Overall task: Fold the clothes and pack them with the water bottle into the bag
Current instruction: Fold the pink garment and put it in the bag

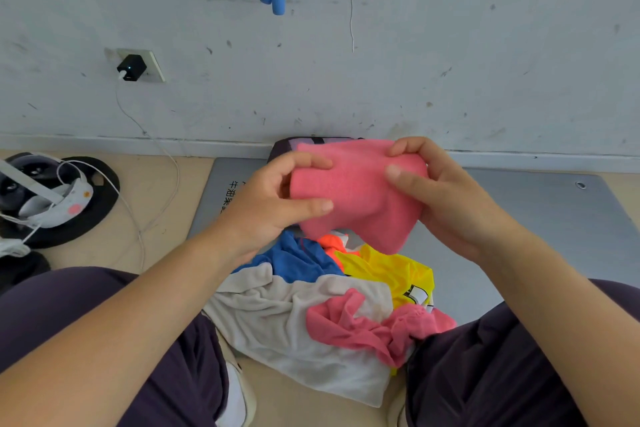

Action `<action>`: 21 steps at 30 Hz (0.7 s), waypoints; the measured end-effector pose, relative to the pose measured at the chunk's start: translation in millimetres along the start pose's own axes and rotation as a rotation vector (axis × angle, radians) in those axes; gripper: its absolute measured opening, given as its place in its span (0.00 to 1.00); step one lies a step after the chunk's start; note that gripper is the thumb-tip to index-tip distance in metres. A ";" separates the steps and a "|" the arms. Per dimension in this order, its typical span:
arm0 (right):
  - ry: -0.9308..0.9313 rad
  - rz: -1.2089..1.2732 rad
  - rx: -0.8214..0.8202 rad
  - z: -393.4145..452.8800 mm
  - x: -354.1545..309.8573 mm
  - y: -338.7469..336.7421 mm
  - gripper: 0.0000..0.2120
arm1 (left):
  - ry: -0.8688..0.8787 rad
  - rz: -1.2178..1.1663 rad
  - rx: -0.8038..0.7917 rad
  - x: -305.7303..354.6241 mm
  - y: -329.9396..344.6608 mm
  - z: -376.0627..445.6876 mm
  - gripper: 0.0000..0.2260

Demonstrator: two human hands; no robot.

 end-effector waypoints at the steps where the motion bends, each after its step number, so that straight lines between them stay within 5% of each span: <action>1: 0.023 -0.047 -0.034 0.0 0.8 0.4 0.20 | 0.006 0.061 0.023 -0.1 -1.1 0.5 0.21; 6: 0.071 -0.407 -0.050 0.9 6.4 -5.0 0.24 | 0.038 0.324 0.106 2.4 -14.3 4.3 0.20; 10: 0.014 -0.439 -0.128 1.2 2.0 -6.1 0.10 | 0.002 0.395 0.091 3.8 -20.2 7.2 0.13; 12: 0.030 -0.423 -0.118 1.3 2.1 -8.6 0.06 | -0.003 0.368 0.097 4.5 -25.9 7.5 0.19; 17: 0.142 -0.266 0.000 5.3 19.8 -13.4 0.24 | -0.086 0.240 0.131 -6.1 -28.2 7.8 0.17; 21: 0.174 -0.356 -0.081 -2.5 33.5 6.5 0.25 | -0.014 0.365 0.196 -1.9 -23.0 4.8 0.14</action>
Point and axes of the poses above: each hand's wrist, its own z-axis towards the middle knuckle, its own y-axis out of the palm, x = y × z, the point moved 6 cm from there along z, towards the middle knuckle, and after that the axes turned 4 degrees about z, right-handed, at the moved point
